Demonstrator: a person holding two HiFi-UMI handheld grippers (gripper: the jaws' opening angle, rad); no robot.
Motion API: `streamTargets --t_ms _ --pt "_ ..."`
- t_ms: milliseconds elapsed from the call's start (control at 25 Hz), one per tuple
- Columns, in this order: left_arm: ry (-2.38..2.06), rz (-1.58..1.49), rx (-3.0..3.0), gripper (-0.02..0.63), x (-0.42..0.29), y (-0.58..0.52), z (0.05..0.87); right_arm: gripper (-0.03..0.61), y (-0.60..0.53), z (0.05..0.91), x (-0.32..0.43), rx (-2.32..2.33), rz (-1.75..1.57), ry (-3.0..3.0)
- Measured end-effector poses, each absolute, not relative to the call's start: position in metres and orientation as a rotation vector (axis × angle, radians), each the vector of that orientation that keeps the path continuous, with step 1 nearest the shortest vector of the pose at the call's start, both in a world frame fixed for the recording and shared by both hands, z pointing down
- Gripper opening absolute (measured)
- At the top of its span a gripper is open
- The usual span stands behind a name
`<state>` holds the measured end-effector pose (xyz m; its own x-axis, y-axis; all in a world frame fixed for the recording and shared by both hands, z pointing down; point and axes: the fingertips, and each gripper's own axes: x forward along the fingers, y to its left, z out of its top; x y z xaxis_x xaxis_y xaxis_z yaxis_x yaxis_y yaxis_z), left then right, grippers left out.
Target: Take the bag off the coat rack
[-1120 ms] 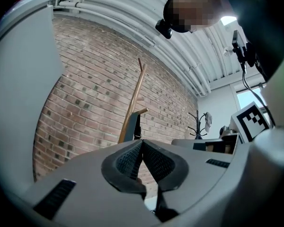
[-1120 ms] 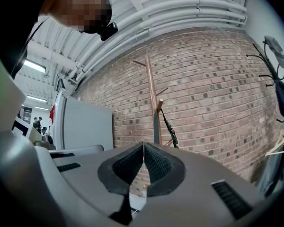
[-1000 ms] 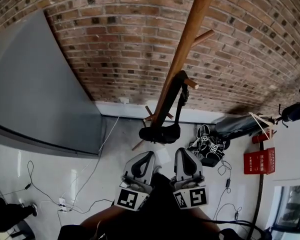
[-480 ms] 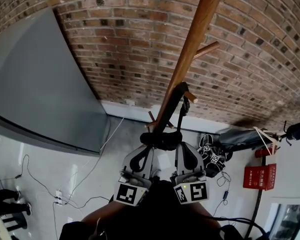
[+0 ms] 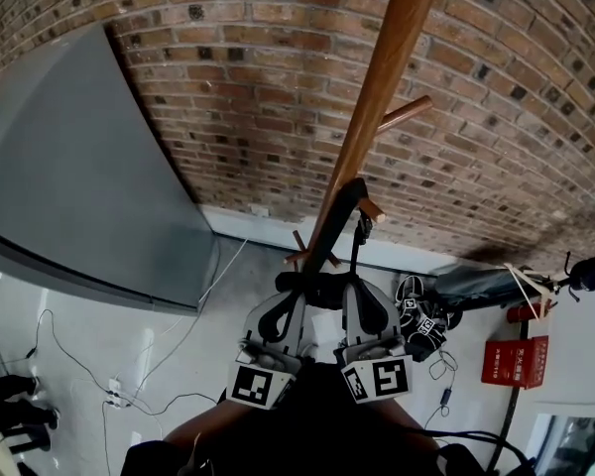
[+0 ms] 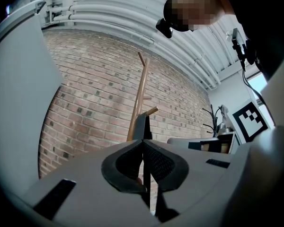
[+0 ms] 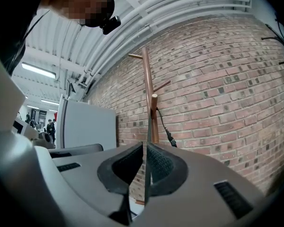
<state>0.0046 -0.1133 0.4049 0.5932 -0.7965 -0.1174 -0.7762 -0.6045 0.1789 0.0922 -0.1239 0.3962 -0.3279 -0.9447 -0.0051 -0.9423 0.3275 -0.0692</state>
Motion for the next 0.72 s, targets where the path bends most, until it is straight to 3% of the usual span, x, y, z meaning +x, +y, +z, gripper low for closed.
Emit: streamTargets --t_ms 720 --pt "-1.402 -0.305 2.680 0.017 -0.001 -0.132 0.405 0.029 -0.167 0.391 0.095 -1.761 -0.104 2.542"
